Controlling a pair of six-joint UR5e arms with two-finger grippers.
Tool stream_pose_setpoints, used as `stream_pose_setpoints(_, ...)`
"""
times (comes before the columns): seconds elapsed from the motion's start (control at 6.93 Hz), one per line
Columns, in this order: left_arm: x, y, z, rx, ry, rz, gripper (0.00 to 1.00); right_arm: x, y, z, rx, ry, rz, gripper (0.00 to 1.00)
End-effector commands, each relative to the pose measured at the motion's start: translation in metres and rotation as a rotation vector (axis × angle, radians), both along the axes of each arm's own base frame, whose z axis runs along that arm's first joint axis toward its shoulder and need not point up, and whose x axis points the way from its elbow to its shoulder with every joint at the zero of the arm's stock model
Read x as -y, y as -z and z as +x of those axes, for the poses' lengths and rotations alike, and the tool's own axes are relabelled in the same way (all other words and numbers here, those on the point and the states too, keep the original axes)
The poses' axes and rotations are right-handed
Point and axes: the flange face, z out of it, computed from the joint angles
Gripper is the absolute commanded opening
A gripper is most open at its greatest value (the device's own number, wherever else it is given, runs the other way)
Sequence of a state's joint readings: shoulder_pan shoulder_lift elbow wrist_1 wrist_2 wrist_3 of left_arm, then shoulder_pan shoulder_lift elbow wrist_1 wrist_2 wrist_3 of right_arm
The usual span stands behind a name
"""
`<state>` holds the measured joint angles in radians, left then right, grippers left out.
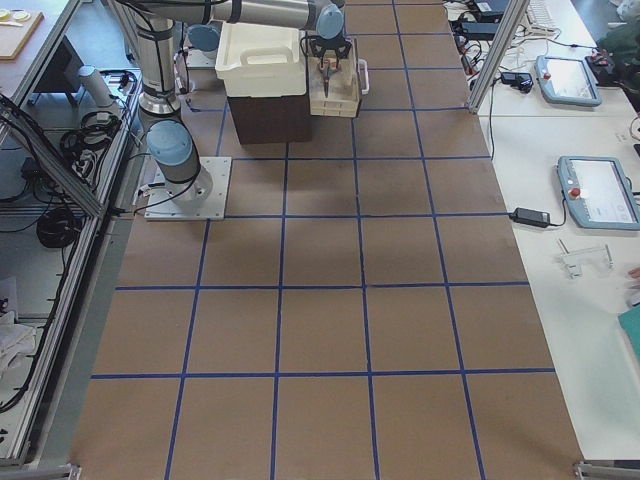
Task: Put scissors in drawer and close it
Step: 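Open the right gripper to release the scissors and raise it away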
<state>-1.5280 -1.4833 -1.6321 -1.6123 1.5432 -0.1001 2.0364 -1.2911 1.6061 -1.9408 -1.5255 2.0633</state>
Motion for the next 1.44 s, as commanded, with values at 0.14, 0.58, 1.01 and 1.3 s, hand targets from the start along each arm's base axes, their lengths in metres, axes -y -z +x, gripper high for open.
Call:
stream_pose_setpoints(0.14, 0.005, 0.006, 0.0, -0.004, 0.017, 0.011, 1.0, 0.023, -0.057, -0.025, 0.021, -0.069, -0.109, 0.57)
stream_pose_setpoints(0.58, 0.005, 0.011, -0.001, -0.004, 0.019, 0.019, 1.0, 0.046, -0.111, -0.135, -0.006, -0.204, -0.149, 0.57)
stream_pose_setpoints(1.01, 0.011, 0.013, 0.002, -0.01, 0.011, 0.008, 1.0, 0.054, -0.125, -0.205, -0.051, -0.37, -0.125, 0.65)
stream_pose_setpoints(1.3, 0.013, 0.013, 0.004, -0.001, 0.015, 0.004, 1.0, 0.058, -0.129, -0.219, -0.058, -0.396, -0.134, 0.65)
